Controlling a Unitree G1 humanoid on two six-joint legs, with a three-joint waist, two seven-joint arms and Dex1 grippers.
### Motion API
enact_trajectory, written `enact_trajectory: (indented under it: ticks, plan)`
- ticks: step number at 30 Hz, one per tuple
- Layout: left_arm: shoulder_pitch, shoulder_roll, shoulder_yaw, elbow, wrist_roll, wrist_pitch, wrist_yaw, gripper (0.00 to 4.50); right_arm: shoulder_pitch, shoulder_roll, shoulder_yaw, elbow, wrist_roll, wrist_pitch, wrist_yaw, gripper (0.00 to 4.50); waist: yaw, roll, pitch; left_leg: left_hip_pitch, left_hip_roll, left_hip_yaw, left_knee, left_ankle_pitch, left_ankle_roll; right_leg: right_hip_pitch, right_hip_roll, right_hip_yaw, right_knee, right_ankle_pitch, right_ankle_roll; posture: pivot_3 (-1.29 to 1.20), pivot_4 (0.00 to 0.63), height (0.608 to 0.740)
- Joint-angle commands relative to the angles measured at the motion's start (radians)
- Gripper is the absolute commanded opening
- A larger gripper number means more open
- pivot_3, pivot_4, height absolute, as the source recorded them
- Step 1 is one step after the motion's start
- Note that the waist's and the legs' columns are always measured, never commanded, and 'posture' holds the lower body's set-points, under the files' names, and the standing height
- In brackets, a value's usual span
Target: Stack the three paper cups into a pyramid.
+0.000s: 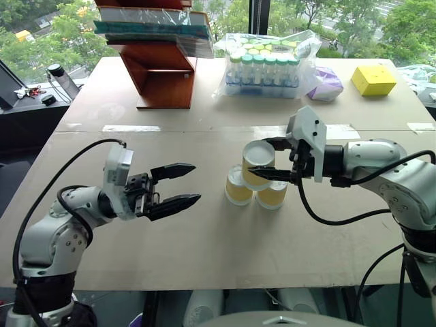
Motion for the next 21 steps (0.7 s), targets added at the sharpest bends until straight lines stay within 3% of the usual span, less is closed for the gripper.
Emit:
enact_trajectory:
  ticks: [1, 3, 5, 8, 11, 16, 21]
  plan:
    - [0.018, 0.008, 0.038, 0.011, 0.001, -0.035, -0.033, 4.50, 0.005, -0.012, -0.028, -0.005, 0.002, -0.003, 0.013, 2.18, 0.000, 0.000, 0.000, 0.000, 0.000, 0.000, 0.000, 0.000, 0.000, 0.000, 0.000, 0.000, 0.000, 0.000, 0.000, 0.00, 0.150, 0.740]
    - [0.028, 0.007, 0.042, 0.028, 0.006, -0.051, -0.052, 4.50, 0.021, -0.010, -0.030, 0.011, 0.007, -0.001, 0.021, 2.18, 0.000, 0.000, 0.000, 0.000, 0.000, 0.000, 0.000, 0.000, 0.000, 0.000, 0.000, 0.000, 0.000, 0.000, 0.000, 0.00, 0.150, 0.740]
    - [0.038, 0.007, 0.046, 0.041, 0.010, -0.064, -0.069, 4.50, 0.032, -0.008, -0.035, 0.030, -0.001, -0.012, 0.026, 3.19, 0.000, 0.000, 0.000, 0.000, 0.000, 0.000, 0.000, 0.000, 0.000, 0.000, 0.000, 0.000, 0.000, 0.000, 0.000, 0.00, 0.150, 0.740]
    - [0.050, 0.008, 0.054, 0.053, 0.013, -0.076, -0.088, 4.50, 0.038, -0.014, -0.043, 0.037, -0.003, -0.033, 0.048, 4.33, 0.000, 0.000, 0.000, 0.000, 0.000, 0.000, 0.000, 0.000, 0.000, 0.000, 0.000, 0.000, 0.000, 0.000, 0.000, 0.00, 0.150, 0.740]
    - [0.057, 0.006, 0.060, 0.066, 0.016, -0.085, -0.097, 4.50, 0.033, -0.012, -0.068, 0.037, 0.005, -0.041, 0.057, 4.43, 0.000, 0.000, 0.000, 0.000, 0.000, 0.000, 0.000, 0.000, 0.000, 0.000, 0.000, 0.000, 0.000, 0.000, 0.000, 0.00, 0.150, 0.740]
    - [0.072, -0.034, 0.069, 0.092, 0.009, -0.082, -0.054, 4.50, 0.045, -0.019, -0.227, -0.040, 0.113, -0.078, 0.070, 4.43, 0.001, 0.000, 0.000, 0.000, 0.000, 0.000, 0.000, 0.000, 0.000, 0.000, 0.000, 0.000, 0.000, 0.000, 0.000, 0.00, 0.150, 0.740]
    - [0.116, -0.087, 0.069, 0.146, 0.058, -0.123, -0.007, 4.50, 0.198, -0.042, -0.403, -0.133, 0.159, -0.118, 0.030, 4.43, 0.005, 0.000, 0.000, 0.000, 0.000, 0.000, -0.002, 0.000, 0.000, 0.000, 0.000, 0.000, -0.002, 0.000, 0.000, 0.00, 0.150, 0.740]
